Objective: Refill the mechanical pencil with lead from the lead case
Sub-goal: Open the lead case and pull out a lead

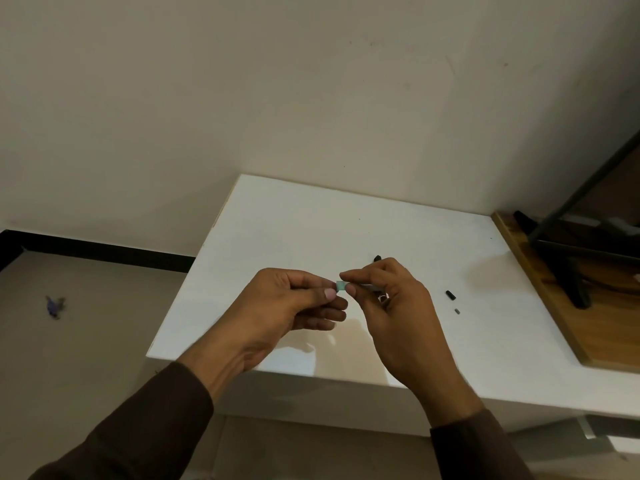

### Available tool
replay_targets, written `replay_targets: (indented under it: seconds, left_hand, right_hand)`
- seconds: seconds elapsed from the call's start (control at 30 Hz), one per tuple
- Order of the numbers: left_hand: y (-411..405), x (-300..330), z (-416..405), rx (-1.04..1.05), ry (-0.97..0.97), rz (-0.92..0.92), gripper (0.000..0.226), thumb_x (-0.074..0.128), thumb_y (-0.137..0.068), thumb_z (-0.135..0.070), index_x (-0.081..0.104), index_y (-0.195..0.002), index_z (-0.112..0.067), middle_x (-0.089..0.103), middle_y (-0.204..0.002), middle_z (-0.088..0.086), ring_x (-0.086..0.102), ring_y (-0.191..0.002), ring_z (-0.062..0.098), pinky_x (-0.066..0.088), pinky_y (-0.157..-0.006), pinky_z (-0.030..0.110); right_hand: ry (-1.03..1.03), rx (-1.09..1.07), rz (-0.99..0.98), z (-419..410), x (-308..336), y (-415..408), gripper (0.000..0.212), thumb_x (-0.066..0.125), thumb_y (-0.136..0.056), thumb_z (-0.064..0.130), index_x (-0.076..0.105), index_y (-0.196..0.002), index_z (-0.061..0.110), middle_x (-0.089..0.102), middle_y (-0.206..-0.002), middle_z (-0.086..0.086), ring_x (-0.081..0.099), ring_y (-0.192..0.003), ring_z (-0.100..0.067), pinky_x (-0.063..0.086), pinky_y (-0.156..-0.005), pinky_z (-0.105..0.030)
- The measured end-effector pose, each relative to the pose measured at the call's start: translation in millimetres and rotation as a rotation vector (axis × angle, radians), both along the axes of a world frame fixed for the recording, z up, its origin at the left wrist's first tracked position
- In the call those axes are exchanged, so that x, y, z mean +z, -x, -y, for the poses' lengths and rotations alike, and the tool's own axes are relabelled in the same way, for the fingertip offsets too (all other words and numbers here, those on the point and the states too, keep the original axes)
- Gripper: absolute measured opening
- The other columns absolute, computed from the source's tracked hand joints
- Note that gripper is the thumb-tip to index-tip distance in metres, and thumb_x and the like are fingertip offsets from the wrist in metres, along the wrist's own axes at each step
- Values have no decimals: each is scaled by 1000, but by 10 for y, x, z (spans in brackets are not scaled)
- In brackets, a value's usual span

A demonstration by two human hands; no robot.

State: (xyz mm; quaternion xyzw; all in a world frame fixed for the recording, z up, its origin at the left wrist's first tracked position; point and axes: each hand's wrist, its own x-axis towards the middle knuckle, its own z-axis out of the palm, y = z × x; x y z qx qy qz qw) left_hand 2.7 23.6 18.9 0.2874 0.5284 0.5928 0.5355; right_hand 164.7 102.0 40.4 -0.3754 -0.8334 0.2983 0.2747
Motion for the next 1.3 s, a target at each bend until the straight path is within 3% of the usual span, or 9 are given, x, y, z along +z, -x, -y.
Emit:
replay_targets:
  seconds: [0.07, 0.2, 0.33, 0.47, 0.63, 0.93, 1.1, 1.3]
  left_hand:
    - [-1, 2, 9, -31, 3, 1, 16, 70, -91, -8, 79, -103, -3, 80, -96, 20, 79, -89, 33, 63, -71, 29]
    - [-10, -6, 7, -79, 6, 5, 16, 71, -89, -10, 80, -101, -5, 80, -96, 20, 79, -90, 34, 63, -73, 31]
    - [-9, 0, 11, -95, 5, 21, 27, 77, -77, -21, 80, -99, -5, 80, -95, 20, 79, -89, 34, 63, -73, 31]
    - [-5, -12, 7, -95, 10, 21, 15, 72, -88, -9, 80, -100, -4, 80, -95, 21, 79, -90, 34, 63, -74, 31]
    - [-10, 16, 19, -81, 8, 12, 20, 74, -84, -14, 80, -100, -3, 80, -95, 20, 79, -89, 34, 63, -72, 29]
    - [-4, 52, 28, -40, -4, 35, 15, 69, -91, -6, 79, -100, 0, 79, -94, 24, 79, -87, 35, 63, -71, 30]
    - [50, 68, 39, -43, -16, 38, 18, 63, -94, -8, 78, -103, -1, 79, -97, 23, 78, -89, 35, 63, -70, 31]
    - [62, 103, 50, 17, -46, -14, 29, 79, -74, -27, 82, -95, -8, 80, -92, 19, 79, -84, 32, 62, -64, 33]
  right_hand:
    - [-24, 9, 26, -4, 1, -9, 20, 66, -98, 16, 78, -114, 21, 64, -103, 7, 61, -97, -11, 49, -82, -18]
    - [-77, 33, 83, -5, 10, -20, 21, 66, -99, 14, 78, -113, 23, 62, -101, 9, 57, -96, -7, 42, -79, -10]
    - [-124, 56, 129, -7, 22, -23, 22, 66, -99, 13, 78, -113, 25, 61, -101, 9, 53, -95, -8, 39, -76, -8]
    - [-171, 71, 170, -2, 37, -26, 23, 65, -99, 12, 78, -114, 24, 59, -100, 9, 51, -95, -8, 36, -75, -6]
    - [-158, 76, 170, 3, 38, -31, 22, 65, -99, 13, 77, -114, 24, 57, -99, 12, 50, -94, -6, 36, -74, -4]
    - [-57, 36, 40, -32, 27, -66, 22, 66, -98, 17, 76, -115, 28, 59, -98, 18, 59, -96, -5, 43, -77, -12]
    - [-21, 19, -23, -54, 32, -90, 19, 68, -97, 18, 77, -109, 29, 63, -98, 20, 59, -99, 2, 42, -81, -4]
    - [28, -7, -100, -26, 20, -67, 13, 70, -95, 18, 78, -101, 27, 70, -96, 21, 59, -100, 10, 39, -82, 1]
